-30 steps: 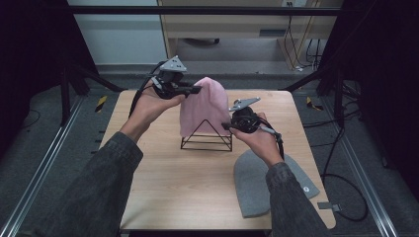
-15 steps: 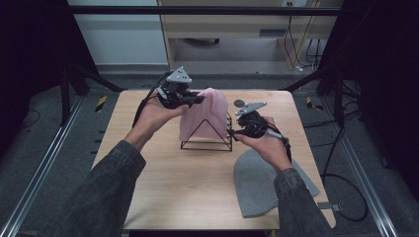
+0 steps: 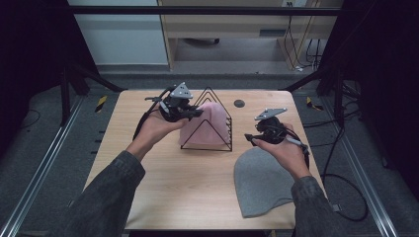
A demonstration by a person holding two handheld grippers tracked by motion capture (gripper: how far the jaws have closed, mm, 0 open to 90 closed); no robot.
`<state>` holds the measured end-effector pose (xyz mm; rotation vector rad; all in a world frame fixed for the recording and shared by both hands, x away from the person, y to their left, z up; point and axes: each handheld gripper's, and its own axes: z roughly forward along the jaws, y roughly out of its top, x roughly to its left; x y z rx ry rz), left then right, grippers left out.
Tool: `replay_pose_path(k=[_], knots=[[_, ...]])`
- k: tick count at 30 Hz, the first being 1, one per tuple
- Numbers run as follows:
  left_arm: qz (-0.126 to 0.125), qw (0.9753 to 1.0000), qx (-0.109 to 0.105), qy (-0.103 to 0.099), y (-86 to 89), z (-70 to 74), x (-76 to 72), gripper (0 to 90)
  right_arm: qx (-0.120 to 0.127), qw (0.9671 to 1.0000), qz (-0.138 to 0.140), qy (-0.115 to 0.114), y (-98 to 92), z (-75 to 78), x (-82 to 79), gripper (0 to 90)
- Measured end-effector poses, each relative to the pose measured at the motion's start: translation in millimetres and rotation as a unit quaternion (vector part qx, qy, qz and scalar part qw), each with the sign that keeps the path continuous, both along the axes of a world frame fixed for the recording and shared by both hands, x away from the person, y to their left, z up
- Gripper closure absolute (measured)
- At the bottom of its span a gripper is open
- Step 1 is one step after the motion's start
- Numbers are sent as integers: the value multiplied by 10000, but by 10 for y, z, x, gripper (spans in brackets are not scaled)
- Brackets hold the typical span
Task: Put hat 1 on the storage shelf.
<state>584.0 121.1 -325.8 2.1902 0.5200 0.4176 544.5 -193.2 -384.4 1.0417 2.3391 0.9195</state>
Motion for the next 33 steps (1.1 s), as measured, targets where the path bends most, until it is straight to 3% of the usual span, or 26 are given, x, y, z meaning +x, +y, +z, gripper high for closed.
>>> replay_pose_path(k=[3,5,7,9,11,13,15,20,23,32,33], knots=[[26,10000,30,51,7,-68,-10,797,-33,9999,-76,72,-88,-64,-37,442],[87,9999,-84,50,25,-78,-20,770,-61,9998,-130,123,-143,-101,-55,444],[105,9999,-125,40,35,-76,-32,707,-59,9997,-185,179,-197,-127,-65,447],[144,9992,-369,-6,76,-66,-94,646,-68,9995,-209,213,-250,-149,-69,447],[237,9985,-484,-12,115,-49,-149,553,-95,9992,-264,269,-300,-177,-68,444],[313,9981,-524,-17,157,-55,-220,454,-139,9987,-327,359,-346,-219,-58,424],[372,9984,-410,-88,202,-99,-305,359,-145,9981,-377,459,-386,-279,-39,392],[433,9989,-167,-95,365,-300,-518,184,-131,9952,-490,837,-497,-450,39,353],[553,9983,-155,110,487,-449,-612,121,-228,9937,-567,941,-557,-546,104,362],[772,9963,8,388,898,-979,-995,87,-276,9887,-778,1248,-698,-803,267,392],[809,9956,-48,473,953,-1038,-1023,87,-259,9883,-782,1286,-701,-825,272,391]])
